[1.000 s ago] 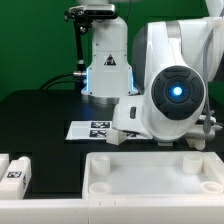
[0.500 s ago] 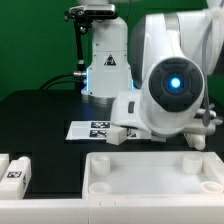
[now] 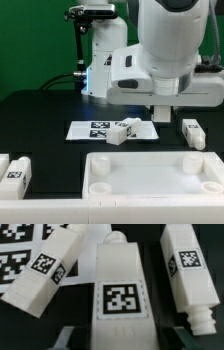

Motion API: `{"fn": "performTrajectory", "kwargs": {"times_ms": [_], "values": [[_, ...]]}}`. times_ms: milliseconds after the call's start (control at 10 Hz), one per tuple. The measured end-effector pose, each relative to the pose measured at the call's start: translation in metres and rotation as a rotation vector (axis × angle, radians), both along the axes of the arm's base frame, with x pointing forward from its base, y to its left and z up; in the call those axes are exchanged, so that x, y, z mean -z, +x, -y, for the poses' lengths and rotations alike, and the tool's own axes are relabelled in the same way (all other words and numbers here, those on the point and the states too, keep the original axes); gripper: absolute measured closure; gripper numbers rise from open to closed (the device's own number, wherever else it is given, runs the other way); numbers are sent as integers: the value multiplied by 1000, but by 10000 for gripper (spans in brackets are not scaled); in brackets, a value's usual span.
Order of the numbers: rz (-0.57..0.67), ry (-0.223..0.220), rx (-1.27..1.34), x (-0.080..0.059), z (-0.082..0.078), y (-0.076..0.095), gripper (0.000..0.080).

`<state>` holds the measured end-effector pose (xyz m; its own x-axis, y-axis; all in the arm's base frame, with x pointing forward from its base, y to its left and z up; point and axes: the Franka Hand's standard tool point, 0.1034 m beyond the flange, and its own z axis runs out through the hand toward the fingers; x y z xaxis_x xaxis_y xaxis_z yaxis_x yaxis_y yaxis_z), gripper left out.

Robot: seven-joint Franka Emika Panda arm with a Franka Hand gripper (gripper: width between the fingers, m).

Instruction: Assemble desk

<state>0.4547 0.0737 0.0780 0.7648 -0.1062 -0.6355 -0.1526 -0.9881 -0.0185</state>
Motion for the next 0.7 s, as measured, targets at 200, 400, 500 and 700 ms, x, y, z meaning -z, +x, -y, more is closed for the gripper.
{"fn": "performTrajectory", "kwargs": {"times_ms": [200,400,500,700], "values": [[182,0,-4,-14,-7,33,515],[366,37,-48,-52,-7,84,515],[460,16,-100,-62,-11,92,515],[581,6,-93,-57,-12,91,515]]}}
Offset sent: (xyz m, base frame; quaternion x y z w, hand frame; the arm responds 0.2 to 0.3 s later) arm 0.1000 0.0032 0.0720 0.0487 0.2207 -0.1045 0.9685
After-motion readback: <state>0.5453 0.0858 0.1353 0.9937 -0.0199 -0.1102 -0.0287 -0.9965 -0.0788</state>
